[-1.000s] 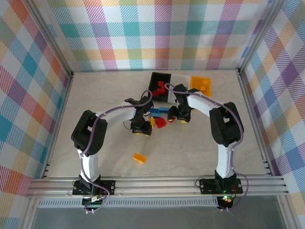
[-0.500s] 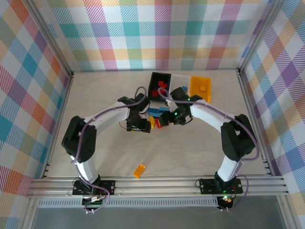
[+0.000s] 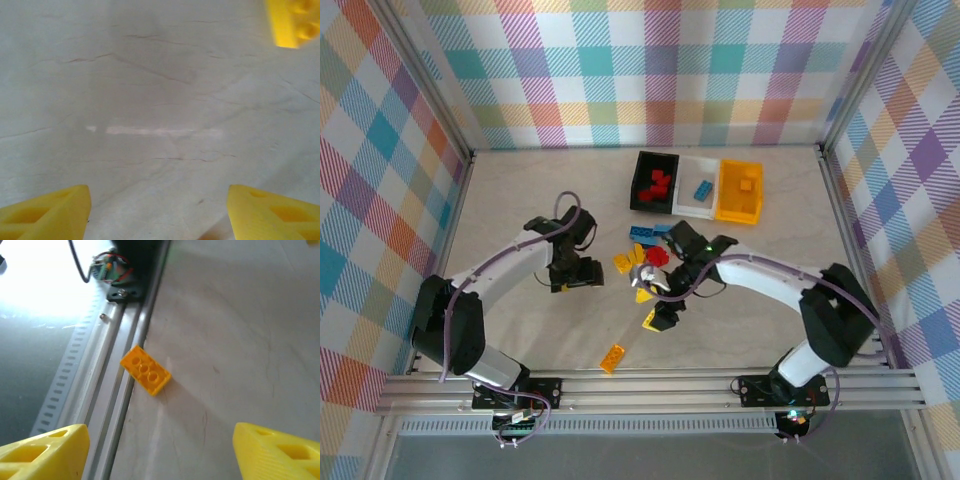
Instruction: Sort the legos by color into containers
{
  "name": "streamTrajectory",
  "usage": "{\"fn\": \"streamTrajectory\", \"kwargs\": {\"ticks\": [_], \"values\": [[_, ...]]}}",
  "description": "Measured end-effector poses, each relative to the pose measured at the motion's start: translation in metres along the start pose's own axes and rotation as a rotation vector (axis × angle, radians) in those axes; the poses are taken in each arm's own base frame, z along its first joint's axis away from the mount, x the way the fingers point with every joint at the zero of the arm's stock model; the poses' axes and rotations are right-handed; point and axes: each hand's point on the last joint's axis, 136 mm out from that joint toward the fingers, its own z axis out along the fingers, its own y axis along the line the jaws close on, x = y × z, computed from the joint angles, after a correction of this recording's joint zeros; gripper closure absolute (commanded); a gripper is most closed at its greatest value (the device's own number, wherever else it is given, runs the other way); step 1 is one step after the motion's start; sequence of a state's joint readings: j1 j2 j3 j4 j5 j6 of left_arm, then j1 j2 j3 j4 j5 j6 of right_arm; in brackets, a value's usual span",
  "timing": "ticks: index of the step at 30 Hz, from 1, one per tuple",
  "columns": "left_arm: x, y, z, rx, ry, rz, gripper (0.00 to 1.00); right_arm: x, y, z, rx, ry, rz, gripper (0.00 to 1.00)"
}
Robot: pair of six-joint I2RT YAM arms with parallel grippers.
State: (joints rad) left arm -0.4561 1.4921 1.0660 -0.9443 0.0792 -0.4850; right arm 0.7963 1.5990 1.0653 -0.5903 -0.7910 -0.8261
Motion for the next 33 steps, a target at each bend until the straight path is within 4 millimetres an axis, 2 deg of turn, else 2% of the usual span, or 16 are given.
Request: {"fn": "streamTrajectory", "kwargs": {"ticks": [2, 5, 10, 15, 20, 27, 33], "values": [[-0.001, 0.007, -0.001, 0.006, -0.003, -0.048, 0.26, -0.006, 0.005, 0.013, -0.052, 0.016, -0.111, 0.24], [-0.004, 0.009, -0.007, 0.032, -0.021, -0.093, 0.25, -0.004, 0.017, 0.033, -0.14, 0.06, -0.223, 0.24], [-0.003, 0.013, -0.01, 0.084, -0.03, -0.151, 0.24, 0.015, 0.028, 0.058, -0.22, 0.152, -0.361, 0.24], [0.001, 0.021, -0.004, 0.095, 0.0, -0.191, 0.24, 0.033, 0.021, 0.078, -0.216, 0.234, -0.475, 0.24], [0.002, 0.023, -0.003, 0.108, 0.015, -0.205, 0.24, 0.045, 0.008, 0.098, -0.212, 0.282, -0.517, 0.24], [0.003, 0.025, -0.004, 0.124, 0.015, -0.197, 0.24, 0.035, -0.012, 0.117, -0.196, 0.274, -0.561, 0.26], [0.007, 0.031, -0.002, 0.127, 0.027, -0.199, 0.23, 0.035, -0.002, 0.123, -0.236, 0.256, -0.553, 0.29]]}}
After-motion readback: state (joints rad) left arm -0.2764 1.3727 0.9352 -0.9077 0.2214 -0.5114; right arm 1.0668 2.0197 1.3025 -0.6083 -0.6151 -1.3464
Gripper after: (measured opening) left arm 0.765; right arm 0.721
